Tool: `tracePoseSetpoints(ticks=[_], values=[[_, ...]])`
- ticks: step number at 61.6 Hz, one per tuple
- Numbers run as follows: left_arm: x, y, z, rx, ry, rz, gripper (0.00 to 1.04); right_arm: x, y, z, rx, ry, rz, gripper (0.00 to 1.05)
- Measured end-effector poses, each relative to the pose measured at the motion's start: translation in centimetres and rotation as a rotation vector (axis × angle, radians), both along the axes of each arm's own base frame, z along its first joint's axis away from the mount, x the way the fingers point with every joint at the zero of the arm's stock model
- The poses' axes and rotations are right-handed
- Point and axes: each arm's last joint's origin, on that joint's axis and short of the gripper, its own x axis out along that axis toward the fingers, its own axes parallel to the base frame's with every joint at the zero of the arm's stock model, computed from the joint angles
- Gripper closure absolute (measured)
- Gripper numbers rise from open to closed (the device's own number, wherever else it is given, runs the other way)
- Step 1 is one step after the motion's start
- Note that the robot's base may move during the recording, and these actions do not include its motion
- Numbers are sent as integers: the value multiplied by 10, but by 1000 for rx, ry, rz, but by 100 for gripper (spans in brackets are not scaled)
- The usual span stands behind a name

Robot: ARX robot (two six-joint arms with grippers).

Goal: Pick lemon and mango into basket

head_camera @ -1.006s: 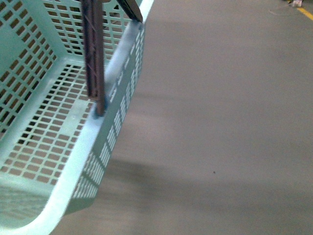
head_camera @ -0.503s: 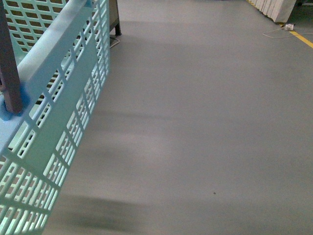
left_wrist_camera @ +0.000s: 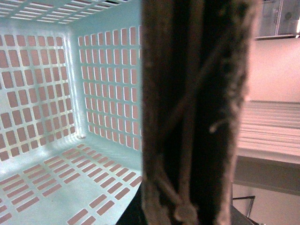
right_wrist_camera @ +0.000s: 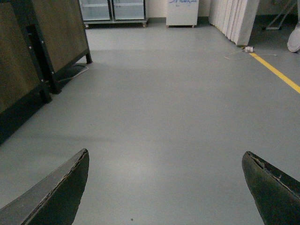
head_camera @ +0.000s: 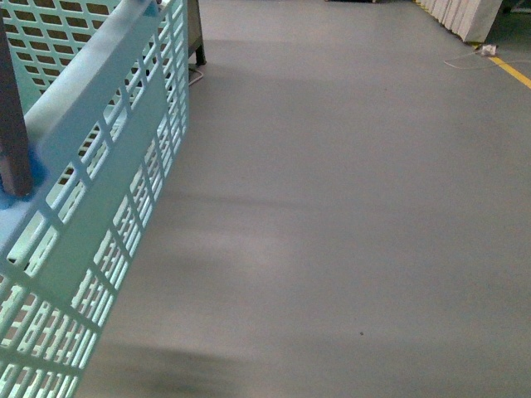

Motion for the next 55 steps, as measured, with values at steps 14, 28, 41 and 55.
tracePoseSetpoints(ticks=[14, 28, 41, 55], values=[[0, 0, 0, 1, 0, 0, 100, 0, 0, 0, 0, 0, 1, 9], [0, 0, 0, 0, 0, 0, 100, 0, 0, 0, 0, 0, 0, 9], [0, 0, 0, 0, 0, 0, 100, 0, 0, 0, 0, 0, 1, 9], [0, 0, 0, 1, 0, -1, 100, 0, 0, 0, 0, 0, 1, 9]])
